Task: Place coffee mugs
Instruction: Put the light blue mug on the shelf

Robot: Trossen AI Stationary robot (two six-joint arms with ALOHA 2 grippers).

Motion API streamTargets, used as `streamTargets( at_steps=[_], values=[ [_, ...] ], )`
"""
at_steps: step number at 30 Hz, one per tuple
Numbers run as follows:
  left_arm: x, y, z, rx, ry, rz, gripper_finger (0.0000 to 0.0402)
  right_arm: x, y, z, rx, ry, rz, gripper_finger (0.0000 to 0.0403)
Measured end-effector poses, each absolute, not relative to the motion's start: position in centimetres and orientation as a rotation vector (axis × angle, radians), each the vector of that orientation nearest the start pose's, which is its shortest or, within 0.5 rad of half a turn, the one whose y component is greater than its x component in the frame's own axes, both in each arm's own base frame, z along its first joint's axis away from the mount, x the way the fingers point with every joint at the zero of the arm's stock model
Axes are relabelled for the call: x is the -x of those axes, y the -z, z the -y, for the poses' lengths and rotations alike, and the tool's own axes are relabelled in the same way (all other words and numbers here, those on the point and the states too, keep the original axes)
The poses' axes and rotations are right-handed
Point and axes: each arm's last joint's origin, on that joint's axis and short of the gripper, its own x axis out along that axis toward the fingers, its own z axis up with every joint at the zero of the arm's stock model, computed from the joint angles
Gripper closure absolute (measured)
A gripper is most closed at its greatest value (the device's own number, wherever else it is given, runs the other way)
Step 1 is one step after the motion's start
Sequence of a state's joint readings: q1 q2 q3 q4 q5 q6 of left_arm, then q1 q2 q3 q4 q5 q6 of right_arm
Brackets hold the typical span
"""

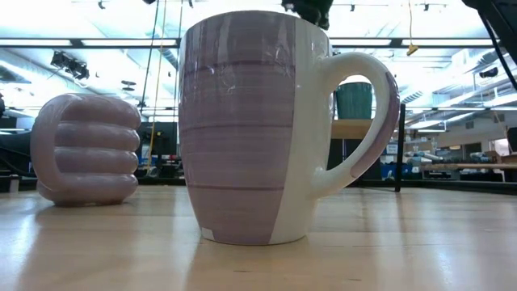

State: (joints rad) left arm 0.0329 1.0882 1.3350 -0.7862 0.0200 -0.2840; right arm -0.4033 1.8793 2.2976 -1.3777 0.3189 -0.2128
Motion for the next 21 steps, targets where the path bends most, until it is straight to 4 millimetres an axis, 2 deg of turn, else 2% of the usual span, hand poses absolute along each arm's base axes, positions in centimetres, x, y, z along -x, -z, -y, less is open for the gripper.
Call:
streamTargets(
  at_steps=[4,10,16,21],
  values=[
    [-19.7,-39.7,-0.5,0.283,-0.097,-0.644,0.0351,-32.9,-43.9,12.6,0.114,0.540,-0.986,0.0243],
    [-19.1,-38.7,-0.5,0.254,-0.100,-0.772,0.0351,-34.1,-43.9,9.0,-0.006,0.459,-0.933,0.0243],
    [-19.1,-37.2,0.2,0.348,0.063,-0.981,0.0351,-34.9,-43.9,5.2,-0.181,0.373,-0.892,0.0243],
    [-19.4,-36.0,1.7,0.384,0.148,-1.126,0.0351,-35.3,-43.9,2.0,-0.218,0.323,-0.877,0.0243]
  ],
)
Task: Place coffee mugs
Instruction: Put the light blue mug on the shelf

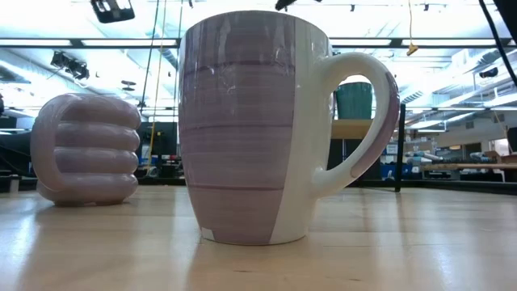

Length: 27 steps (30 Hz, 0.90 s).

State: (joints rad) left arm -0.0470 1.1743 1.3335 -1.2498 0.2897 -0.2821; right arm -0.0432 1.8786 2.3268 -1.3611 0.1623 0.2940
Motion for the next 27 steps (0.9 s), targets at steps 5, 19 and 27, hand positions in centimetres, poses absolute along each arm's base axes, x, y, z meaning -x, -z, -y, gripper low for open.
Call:
streamTargets(
  at_steps=[5,19,27],
  values=[
    [-20.4,-35.0,2.9,0.334,0.115,-1.205,0.0351,-35.5,-44.1,-0.6,-0.207,0.296,-0.844,0.0243],
    [-23.4,-32.8,5.4,0.368,0.076,-1.282,0.0351,-35.7,-45.0,-7.4,-0.283,0.109,-0.730,0.0243],
    [-23.6,-31.8,6.8,0.462,-0.005,-1.377,0.0351,-34.7,-44.9,-12.6,-0.217,0.030,-0.703,0.0243]
  ],
)
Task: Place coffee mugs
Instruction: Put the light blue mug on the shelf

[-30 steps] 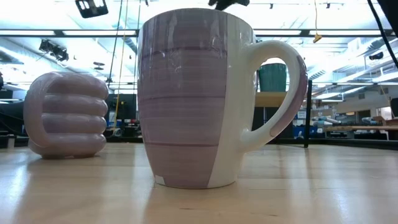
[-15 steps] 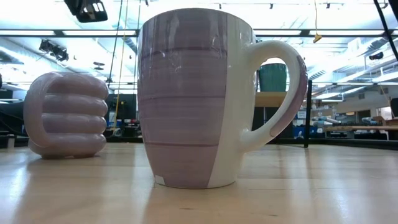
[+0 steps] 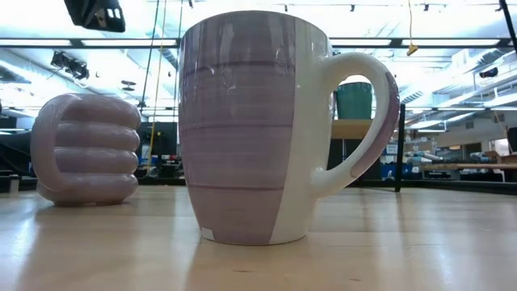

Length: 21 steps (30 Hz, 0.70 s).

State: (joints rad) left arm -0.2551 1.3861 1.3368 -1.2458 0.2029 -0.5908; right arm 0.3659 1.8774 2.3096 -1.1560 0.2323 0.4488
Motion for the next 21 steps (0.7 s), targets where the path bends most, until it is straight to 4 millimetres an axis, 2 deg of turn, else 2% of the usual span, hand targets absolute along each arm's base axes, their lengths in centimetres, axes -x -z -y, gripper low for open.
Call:
streamTargets(
  at_steps=[4,10,16,21],
  values=[
    [-24.0,-31.4,8.3,0.514,-0.007,-1.379,0.0351,-34.2,-44.5,-14.6,-0.183,-0.006,-0.699,0.0243],
    [-24.2,-30.9,11.4,0.563,0.036,-1.391,0.0351,-33.9,-43.3,-16.4,-0.129,-0.037,-0.730,0.0243],
    [-24.0,-30.0,13.8,0.784,-0.162,-1.450,0.0351,-34.0,-42.0,-17.8,-0.100,-0.075,-0.746,0.0243],
    [-24.4,-28.8,15.2,1.050,-0.450,-1.465,0.0351,-34.0,-41.7,-18.1,-0.068,-0.095,-0.748,0.0243]
  ],
)
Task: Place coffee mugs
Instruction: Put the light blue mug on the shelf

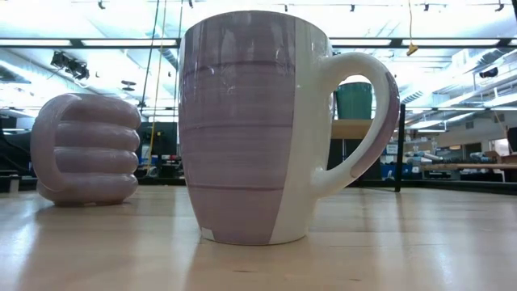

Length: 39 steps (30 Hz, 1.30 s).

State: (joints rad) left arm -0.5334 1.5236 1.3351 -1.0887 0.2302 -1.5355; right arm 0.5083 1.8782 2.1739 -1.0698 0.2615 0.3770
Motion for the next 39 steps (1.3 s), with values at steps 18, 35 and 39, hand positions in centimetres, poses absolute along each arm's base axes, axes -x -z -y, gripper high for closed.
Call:
streamTargets(
  at_steps=[18,35,39],
  values=[
    [-25.5,-24.6,18.8,1.137,-0.788,-1.367,0.0248,-34.0,-41.6,-18.2,-0.058,-0.115,-0.755,0.0243],
    [-26.0,-21.7,19.7,0.960,-0.828,-1.411,0.0273,-34.9,-42.9,-18.7,-0.134,-0.135,-0.593,0.0243],
    [-26.0,-21.7,19.6,0.959,-0.827,-1.418,0.0304,-35.0,-43.0,-18.7,-0.136,-0.135,-0.587,0.0243]
  ],
)
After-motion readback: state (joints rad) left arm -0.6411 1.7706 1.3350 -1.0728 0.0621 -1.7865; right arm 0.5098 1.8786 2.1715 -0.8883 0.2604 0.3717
